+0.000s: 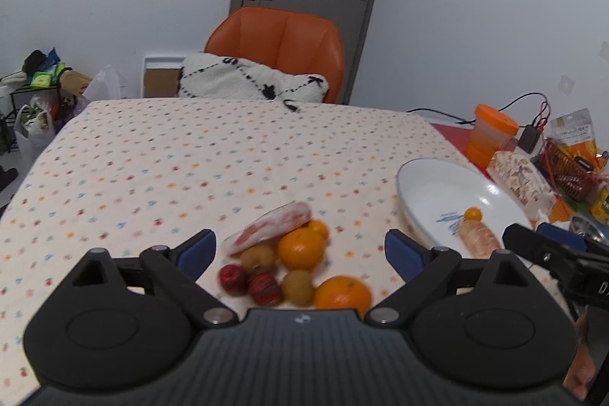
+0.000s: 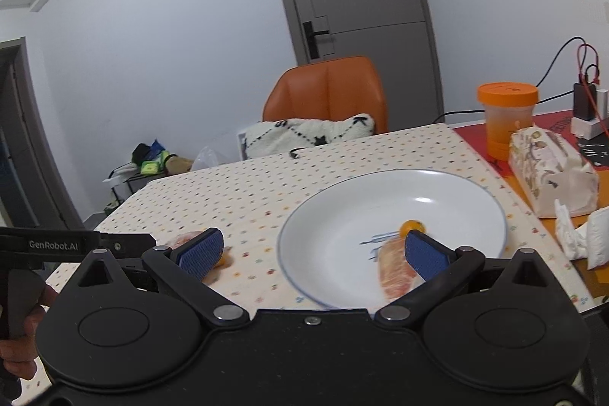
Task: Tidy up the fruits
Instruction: 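Move both open grippers back to the fruit pile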
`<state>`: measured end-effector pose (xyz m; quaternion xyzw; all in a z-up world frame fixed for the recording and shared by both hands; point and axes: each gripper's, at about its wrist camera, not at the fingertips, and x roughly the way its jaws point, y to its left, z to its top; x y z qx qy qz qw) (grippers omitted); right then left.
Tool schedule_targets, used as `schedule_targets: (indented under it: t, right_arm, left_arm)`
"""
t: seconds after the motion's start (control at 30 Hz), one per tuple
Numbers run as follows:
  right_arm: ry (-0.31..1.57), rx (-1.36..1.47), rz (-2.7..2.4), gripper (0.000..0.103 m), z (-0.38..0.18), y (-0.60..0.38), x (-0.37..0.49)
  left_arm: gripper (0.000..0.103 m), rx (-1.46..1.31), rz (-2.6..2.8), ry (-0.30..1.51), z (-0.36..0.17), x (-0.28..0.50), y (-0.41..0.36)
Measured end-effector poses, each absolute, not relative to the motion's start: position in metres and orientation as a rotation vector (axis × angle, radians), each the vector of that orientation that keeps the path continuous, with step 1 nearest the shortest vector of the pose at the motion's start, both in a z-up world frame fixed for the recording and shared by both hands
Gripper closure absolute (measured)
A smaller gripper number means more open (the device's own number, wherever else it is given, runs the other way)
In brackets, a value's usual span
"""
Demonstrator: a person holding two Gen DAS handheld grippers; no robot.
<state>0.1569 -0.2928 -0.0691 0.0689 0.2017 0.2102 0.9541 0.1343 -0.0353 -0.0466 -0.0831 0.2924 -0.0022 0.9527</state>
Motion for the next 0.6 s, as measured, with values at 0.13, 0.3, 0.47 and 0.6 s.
schedule_targets:
  t: [0.13,0.3,0.47,0.6]
  right_arm:
    - [0.422,0.133,0.455,0.000,-0.069,-0.284,0.153]
    - [0.440,0.116,0.483,0.000,-0.070,-0.272,0.151]
    - [0.470,0.072,0.511,0.000,-0.071,-0.263,0.151]
    - [0.488,0.063,0.550,0.000,-0.072,-0.256,0.151]
  left_arm:
    - [0.009,-0.179,0.020,0.605,-0.050,0.126,-0.025]
    - [0.009,-0.188,0.039,0.612,-0.054,0.118,-0.012]
    - [0.011,-0.203,0.061,0.608,-0.057,0.111,0.001]
    - [0.019,-0.219,0.063,0.615,-0.060,0.108,0.008]
